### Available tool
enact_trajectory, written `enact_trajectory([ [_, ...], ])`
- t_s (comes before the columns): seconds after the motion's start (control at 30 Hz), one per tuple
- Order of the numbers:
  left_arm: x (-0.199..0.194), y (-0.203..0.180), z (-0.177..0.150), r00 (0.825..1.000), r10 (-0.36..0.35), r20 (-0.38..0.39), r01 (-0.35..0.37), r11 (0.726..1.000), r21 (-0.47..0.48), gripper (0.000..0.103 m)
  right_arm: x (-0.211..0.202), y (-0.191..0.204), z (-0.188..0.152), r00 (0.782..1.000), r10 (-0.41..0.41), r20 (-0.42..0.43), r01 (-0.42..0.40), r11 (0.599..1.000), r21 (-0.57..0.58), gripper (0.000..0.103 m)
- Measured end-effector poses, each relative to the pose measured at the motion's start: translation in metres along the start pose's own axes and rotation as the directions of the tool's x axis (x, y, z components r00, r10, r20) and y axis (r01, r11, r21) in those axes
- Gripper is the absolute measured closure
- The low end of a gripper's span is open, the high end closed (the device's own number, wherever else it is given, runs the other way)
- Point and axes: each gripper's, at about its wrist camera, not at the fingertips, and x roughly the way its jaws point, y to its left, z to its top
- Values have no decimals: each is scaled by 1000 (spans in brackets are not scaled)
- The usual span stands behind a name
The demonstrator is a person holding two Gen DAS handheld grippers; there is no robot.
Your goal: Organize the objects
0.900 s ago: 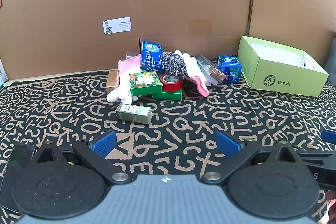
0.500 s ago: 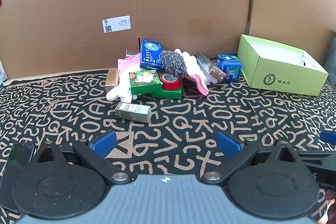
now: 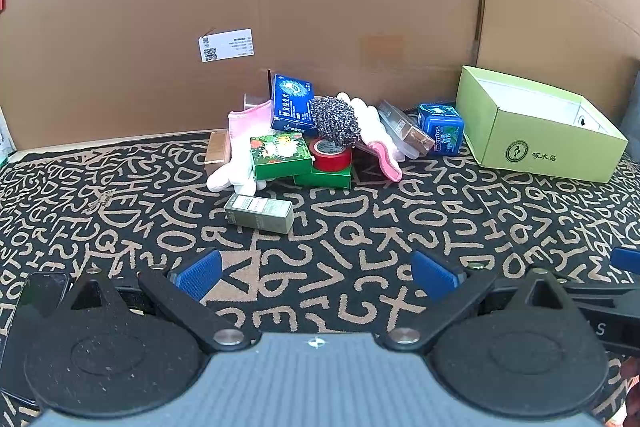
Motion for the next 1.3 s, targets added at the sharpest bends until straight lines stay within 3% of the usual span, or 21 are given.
enact_trajectory([
  [1.1, 31, 9, -4, 997, -12, -79, 10, 999, -34, 0, 29, 8, 2, 997, 4, -76, -5, 1000, -20, 0],
  [1.2, 36, 24, -6, 996, -14, -85, 8, 998, -70, 0, 31, 6, 2, 998, 39, -51, -39, 999, -1, 0],
  [1.3, 39, 46, -9, 996, 20, -81, -29, 993, -114, 0, 32, 1, 3, 992, 129, 6, -129, 991, 26, 0],
])
